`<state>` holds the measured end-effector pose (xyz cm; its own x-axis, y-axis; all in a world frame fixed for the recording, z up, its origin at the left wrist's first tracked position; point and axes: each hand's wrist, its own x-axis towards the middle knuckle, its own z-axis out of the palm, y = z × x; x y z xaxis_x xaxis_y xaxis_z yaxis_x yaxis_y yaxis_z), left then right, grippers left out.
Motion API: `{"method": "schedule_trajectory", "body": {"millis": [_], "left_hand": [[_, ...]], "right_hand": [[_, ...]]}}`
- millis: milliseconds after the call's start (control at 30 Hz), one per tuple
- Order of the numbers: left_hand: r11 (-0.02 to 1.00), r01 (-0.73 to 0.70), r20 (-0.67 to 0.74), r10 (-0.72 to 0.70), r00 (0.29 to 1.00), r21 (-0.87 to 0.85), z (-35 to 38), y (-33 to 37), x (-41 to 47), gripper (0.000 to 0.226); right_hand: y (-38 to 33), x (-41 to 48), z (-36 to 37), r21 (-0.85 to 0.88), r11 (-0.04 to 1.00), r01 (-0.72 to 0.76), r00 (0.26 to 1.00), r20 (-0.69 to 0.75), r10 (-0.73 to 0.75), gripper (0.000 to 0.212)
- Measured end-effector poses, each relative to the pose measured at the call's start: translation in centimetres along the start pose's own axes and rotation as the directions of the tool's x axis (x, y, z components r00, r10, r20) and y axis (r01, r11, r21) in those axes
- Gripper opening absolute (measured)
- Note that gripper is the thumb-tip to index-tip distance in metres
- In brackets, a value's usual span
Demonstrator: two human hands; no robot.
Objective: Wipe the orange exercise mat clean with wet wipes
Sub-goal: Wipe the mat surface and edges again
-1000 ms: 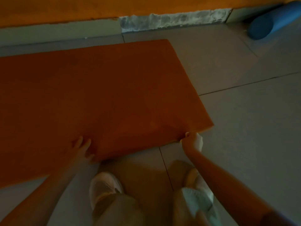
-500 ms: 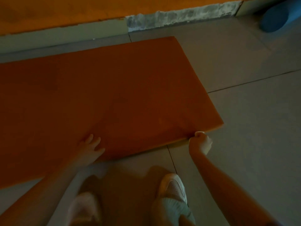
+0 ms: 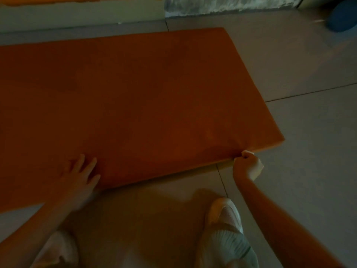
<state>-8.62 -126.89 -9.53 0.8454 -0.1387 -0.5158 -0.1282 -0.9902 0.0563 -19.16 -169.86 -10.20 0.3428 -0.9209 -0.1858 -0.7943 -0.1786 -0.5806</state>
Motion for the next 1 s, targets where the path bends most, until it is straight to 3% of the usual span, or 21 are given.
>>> {"method": "schedule_trajectory", "body": {"millis": [33,67,100,267,467,667,733,867,1000], "left_hand": [[0.997,0.005,0.013,-0.006,1.0,0.078,0.7,-1.2,-0.2,0.062],[0.999,-0.024,-0.022,0.025,0.999,0.022,0.5,-1.0,-0.1,0.062],[0.998,-0.016,0.03,0.014,0.999,0.06,0.6,-1.5,0.2,0.061],[0.996,-0.056,0.007,0.056,0.998,0.076,0.3,-1.2,-0.2,0.06],[0.972,-0.193,0.007,0.194,0.981,0.13,-0.7,-2.7,-1.4,0.059],[0.935,-0.354,0.069,0.352,0.934,0.019,-2.2,-6.9,-2.4,0.057],[0.944,-0.329,0.047,0.327,0.944,0.037,-1.8,-10.0,-2.0,0.058],[0.996,-0.065,0.053,0.068,0.996,-0.054,-1.2,-17.0,-1.9,0.073],[0.997,-0.047,0.051,0.051,0.997,-0.063,-1.2,-19.2,-3.2,0.073]], "right_hand": [[-0.2,-0.4,0.3,-0.017,1.0,-0.012,1.0,0.009,0.012,0.04],[-0.5,-0.9,0.2,-0.008,1.0,-0.022,1.0,0.01,0.022,0.04],[-0.5,-1.2,0.5,-0.015,1.0,-0.024,1.0,0.01,0.024,0.04],[-2.2,-5.2,1.4,-0.036,0.999,0.002,0.999,0.033,-0.001,0.041],[-3.8,-11.5,3.4,-0.04,0.999,0.03,0.992,0.124,-0.025,0.03],[-5.2,-15.7,5.6,-0.024,1.0,0.002,0.983,0.181,0.002,0.027],[-5.9,-17.3,6.2,-0.024,1.0,-0.014,0.979,0.201,0.019,0.022],[-7.5,-20.1,7.1,-0.054,0.999,-0.005,0.962,0.274,0.02,0.021],[-8.7,-23.8,8.4,-0.041,0.999,-0.007,0.956,0.294,0.019,0.027]]}}
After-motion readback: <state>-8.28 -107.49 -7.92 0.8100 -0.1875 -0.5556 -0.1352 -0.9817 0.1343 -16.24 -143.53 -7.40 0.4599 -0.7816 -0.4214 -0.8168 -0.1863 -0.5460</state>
